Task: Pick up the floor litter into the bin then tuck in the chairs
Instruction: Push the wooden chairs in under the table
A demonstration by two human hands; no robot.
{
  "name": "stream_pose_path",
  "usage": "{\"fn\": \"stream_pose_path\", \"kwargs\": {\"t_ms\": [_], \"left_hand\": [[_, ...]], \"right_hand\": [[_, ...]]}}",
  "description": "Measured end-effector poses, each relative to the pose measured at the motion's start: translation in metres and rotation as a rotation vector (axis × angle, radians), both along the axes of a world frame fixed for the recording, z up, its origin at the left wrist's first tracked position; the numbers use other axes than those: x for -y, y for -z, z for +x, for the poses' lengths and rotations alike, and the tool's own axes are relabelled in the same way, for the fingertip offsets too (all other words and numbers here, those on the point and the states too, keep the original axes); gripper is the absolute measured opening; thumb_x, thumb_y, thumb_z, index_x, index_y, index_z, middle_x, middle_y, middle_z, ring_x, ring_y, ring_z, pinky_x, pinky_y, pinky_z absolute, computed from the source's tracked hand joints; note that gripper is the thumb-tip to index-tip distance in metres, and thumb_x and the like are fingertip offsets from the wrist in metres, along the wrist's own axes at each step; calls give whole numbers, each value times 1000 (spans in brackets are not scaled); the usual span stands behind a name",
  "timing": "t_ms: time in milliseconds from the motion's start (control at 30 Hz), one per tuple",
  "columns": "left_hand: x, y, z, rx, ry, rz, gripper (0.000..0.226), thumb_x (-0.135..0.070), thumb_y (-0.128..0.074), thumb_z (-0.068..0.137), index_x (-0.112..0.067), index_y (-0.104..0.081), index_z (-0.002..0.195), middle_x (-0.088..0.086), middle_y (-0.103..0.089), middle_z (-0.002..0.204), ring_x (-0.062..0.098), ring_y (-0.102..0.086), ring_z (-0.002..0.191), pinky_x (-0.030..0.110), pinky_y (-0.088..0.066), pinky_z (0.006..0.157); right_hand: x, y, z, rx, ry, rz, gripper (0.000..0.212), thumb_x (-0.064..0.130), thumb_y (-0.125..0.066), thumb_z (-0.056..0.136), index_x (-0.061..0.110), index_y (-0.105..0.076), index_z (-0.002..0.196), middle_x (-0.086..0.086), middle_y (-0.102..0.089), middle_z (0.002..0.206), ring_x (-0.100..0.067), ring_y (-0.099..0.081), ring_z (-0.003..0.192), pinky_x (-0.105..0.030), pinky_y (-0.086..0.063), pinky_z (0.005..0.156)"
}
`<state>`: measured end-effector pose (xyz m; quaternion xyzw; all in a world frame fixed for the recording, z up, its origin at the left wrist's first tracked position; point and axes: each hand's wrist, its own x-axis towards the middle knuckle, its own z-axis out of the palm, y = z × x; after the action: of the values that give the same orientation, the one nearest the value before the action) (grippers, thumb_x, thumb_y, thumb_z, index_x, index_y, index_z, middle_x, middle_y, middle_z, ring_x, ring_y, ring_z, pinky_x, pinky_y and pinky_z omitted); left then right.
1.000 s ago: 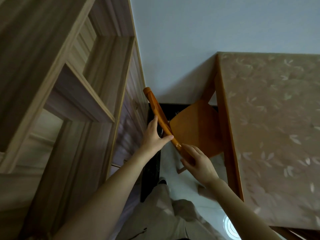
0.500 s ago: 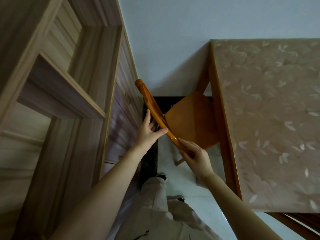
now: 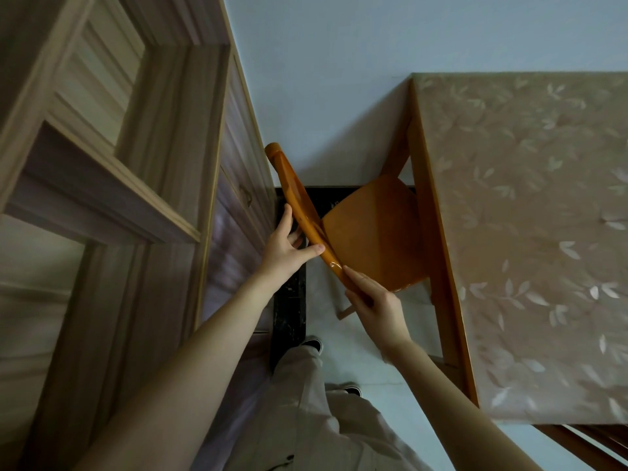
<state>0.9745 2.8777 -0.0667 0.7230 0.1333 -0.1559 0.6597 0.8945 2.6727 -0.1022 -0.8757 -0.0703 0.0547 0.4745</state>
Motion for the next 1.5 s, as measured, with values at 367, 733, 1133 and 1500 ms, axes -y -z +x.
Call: {"fn": "stream_pose_path", "kwargs": {"t_ms": [367, 733, 1133, 1500], "left_hand": [[9, 1, 29, -9, 128, 75, 111, -10, -81, 75, -26, -4, 153, 2, -20, 159, 21, -35, 139, 43, -34, 112], [22, 7, 57, 23, 209, 107, 111, -17, -80, 77, -36, -2, 152, -1, -17, 160, 21, -33, 140, 48, -33, 113], [18, 13, 67, 36, 232, 105, 109, -22, -85, 70, -40, -14, 151, -2, -21, 159, 22, -28, 142, 44, -30, 115], [8, 13, 120, 35, 277, 90, 108, -17, -86, 69, -39, -18, 150, -1, -26, 157, 20, -31, 141, 40, -33, 113]], "right_hand": [[-1, 10, -1, 28, 140, -23, 43, 27, -59, 95, 32, -54, 137, 3, -67, 126, -19, -67, 106, -40, -56, 89], [4, 7, 18, 58, 177, -7, 44, 18, -61, 95, 25, -55, 138, 3, -62, 129, -10, -61, 113, -33, -55, 93], [-4, 2, 30, -24, 259, 71, 46, 24, -71, 88, 37, -60, 130, 12, -65, 126, -1, -60, 114, -27, -53, 95], [-22, -1, 70, -35, 308, 108, 43, 23, -69, 90, 30, -61, 132, 9, -65, 127, -2, -61, 113, -20, -51, 93]]}}
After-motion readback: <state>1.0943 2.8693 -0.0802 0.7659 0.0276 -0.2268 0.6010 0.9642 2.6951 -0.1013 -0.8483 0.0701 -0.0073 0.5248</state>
